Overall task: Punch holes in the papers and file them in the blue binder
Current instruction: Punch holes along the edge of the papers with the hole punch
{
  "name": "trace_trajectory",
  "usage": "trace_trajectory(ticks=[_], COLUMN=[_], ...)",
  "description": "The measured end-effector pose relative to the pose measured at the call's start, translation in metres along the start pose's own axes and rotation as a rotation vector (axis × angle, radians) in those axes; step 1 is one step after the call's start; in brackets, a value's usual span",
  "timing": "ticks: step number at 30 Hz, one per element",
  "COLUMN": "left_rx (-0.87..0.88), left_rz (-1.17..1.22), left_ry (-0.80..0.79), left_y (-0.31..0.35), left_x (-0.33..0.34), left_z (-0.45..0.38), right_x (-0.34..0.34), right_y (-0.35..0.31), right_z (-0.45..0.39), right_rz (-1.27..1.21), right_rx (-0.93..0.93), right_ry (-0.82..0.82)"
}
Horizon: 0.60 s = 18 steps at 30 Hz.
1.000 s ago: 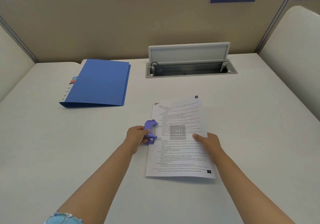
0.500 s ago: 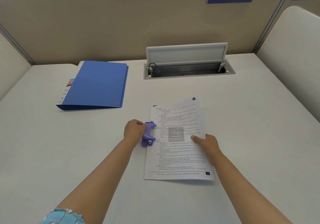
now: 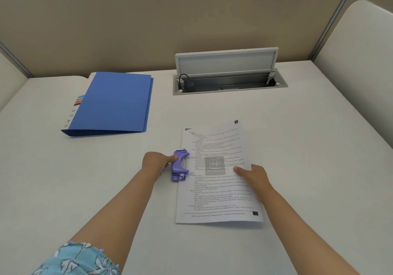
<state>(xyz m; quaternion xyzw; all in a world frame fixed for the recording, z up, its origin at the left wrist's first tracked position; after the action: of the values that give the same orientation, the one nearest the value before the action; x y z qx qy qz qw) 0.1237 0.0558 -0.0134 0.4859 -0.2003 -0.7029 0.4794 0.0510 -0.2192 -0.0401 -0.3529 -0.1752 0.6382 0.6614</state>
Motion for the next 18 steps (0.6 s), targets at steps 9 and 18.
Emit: trace_trajectory(ticks=[9,18], left_rx=[-0.003,-0.025], left_rz=[0.081,0.131], left_ry=[-0.023,-0.045], left_y=[-0.019,-0.018], left_x=[0.003,0.001], left_z=[-0.006,-0.007], right_x=[0.0,-0.001], right_y=[-0.001,-0.001], right_z=[-0.004,-0.002], right_rz=[-0.004,-0.019], right_rx=[0.036,0.049], right_ry=[-0.01,-0.017])
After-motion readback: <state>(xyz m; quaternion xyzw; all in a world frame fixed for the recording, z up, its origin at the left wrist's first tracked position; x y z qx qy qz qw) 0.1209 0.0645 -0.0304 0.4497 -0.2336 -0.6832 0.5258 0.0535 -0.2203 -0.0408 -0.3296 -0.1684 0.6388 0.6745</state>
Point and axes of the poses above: each hand's wrist, its own z-axis away from the middle knuckle, its own x-axis out of the palm, y = z × x, the point moved 1 cm from there along -z, towards the middle knuckle, and after that the axes turned 14 degrees about x, right-handed, at the moved point
